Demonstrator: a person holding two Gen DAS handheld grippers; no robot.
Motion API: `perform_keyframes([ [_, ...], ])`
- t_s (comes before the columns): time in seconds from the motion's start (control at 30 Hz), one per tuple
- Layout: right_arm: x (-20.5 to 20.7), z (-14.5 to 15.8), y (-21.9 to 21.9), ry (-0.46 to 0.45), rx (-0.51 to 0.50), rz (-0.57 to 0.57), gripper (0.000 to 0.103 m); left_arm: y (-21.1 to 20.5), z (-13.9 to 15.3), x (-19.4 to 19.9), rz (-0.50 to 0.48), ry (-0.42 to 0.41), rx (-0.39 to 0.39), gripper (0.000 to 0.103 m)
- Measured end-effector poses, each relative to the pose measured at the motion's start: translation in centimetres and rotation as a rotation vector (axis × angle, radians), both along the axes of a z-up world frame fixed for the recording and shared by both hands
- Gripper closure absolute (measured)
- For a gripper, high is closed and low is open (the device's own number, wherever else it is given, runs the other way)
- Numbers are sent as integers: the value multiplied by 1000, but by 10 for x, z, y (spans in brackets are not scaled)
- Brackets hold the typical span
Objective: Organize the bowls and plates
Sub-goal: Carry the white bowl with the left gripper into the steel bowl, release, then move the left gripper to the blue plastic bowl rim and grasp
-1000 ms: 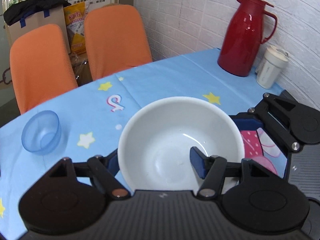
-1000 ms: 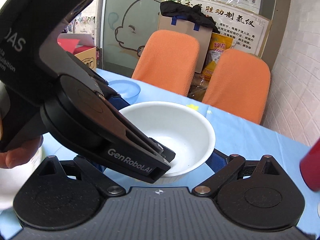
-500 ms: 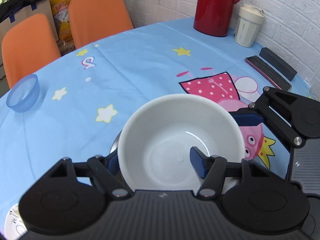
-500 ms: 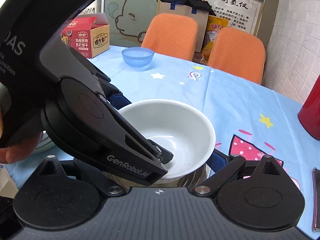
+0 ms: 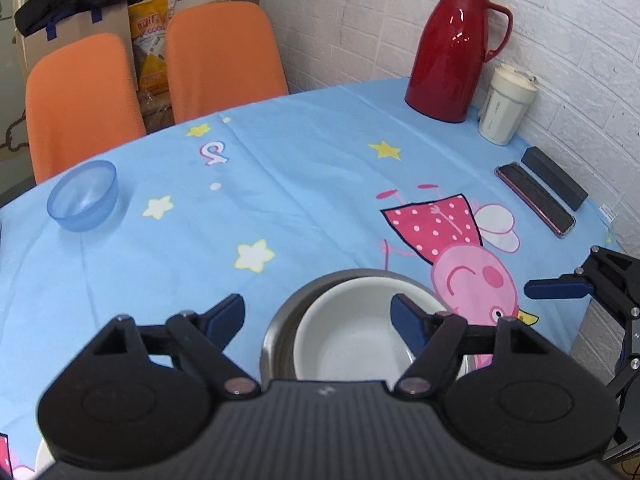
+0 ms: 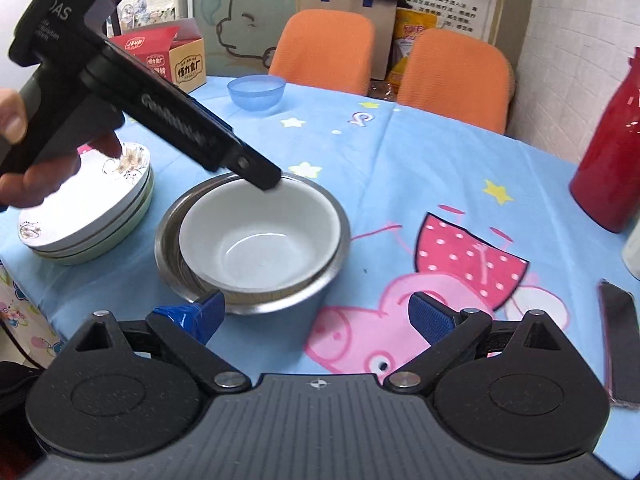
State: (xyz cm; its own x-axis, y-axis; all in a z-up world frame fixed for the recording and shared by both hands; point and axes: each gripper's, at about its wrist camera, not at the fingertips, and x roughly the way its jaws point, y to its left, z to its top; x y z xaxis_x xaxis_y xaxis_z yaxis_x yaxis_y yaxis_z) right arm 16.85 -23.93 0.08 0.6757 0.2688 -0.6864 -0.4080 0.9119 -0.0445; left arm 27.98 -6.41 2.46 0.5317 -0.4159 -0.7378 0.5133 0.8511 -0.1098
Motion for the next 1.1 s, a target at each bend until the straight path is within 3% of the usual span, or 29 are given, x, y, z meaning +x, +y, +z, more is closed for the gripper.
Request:
perform_keyframes([
  [0.23,-7,15,-2,-66,27,-5,17,35,8,1,85,-32,19,29],
  [0.47,30,30,28,-107,57,53,17,82,6,10,188,-42,65,29],
  [0.87,157,37,88,-70,81,119,17,155,-11,80,317,4,90,29],
  [1.1,240,7,137,3,43,199,17,186,-12,171,424,22,-37,29],
])
